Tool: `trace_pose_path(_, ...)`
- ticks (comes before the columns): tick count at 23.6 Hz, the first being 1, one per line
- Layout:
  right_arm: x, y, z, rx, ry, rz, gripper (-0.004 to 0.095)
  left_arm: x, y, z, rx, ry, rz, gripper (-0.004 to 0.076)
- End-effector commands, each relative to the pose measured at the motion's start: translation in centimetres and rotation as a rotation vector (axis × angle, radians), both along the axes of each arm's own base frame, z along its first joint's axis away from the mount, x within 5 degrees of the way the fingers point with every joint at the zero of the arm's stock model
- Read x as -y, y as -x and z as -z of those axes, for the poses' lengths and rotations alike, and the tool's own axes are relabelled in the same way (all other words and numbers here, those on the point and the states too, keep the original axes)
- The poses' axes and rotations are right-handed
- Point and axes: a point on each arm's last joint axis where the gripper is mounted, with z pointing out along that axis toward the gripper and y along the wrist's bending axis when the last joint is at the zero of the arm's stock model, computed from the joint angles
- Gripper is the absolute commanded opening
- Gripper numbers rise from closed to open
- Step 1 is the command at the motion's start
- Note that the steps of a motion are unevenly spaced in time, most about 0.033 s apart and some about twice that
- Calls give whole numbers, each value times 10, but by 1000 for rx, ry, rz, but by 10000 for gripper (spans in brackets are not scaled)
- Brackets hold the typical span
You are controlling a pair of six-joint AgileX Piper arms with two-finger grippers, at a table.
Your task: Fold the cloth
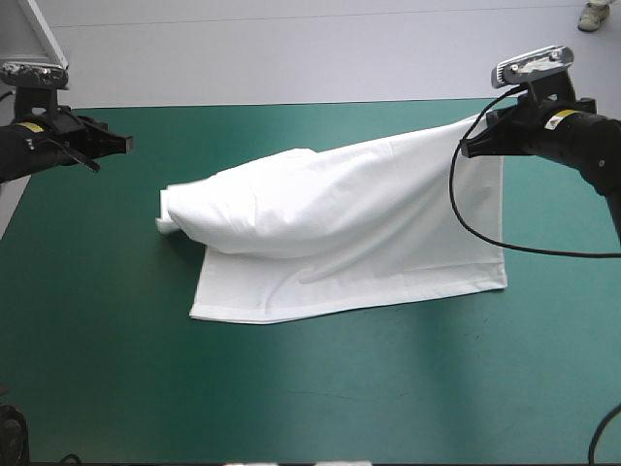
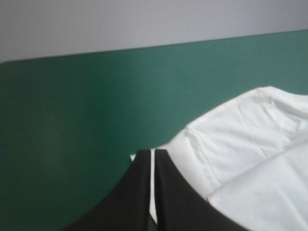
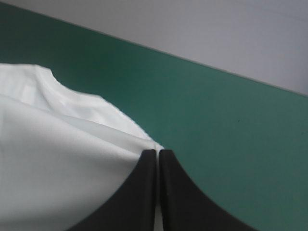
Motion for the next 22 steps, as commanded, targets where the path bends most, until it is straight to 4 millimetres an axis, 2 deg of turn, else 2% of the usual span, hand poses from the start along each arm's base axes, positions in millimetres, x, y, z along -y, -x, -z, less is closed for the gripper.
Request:
trace_pose_path(1,3,36,-54,226,-19,10,-14,6,31,-59,205,7,1,19)
trace_pose_path(5,4,57,-71,280,-23,6,-14,10,53,-86,277,-6,13,19)
trace_pose_path(9,3,61,-68,231,-15,-8,-14,14,63,-87,224,-2,45,19)
trace_pose_path(16,2,61,-60,160,-5,-24,-14,28,66,-86,195,99,174,19)
trace_pose_path(18,2,61,-60,160,-5,-24,-14,34,65,-76,138,126,246,19)
trace_pose_path(20,2,60,-60,159,-7,-24,-14,39,54,-53,35,196,320,19)
trace_pose_path(21,2,60,-60,159,-7,-25,-13,45,42,-31,-52,269,391,19)
trace_pose_path(22,2,60,-60,159,-7,-25,-13,50,36,-19,-93,296,424,19)
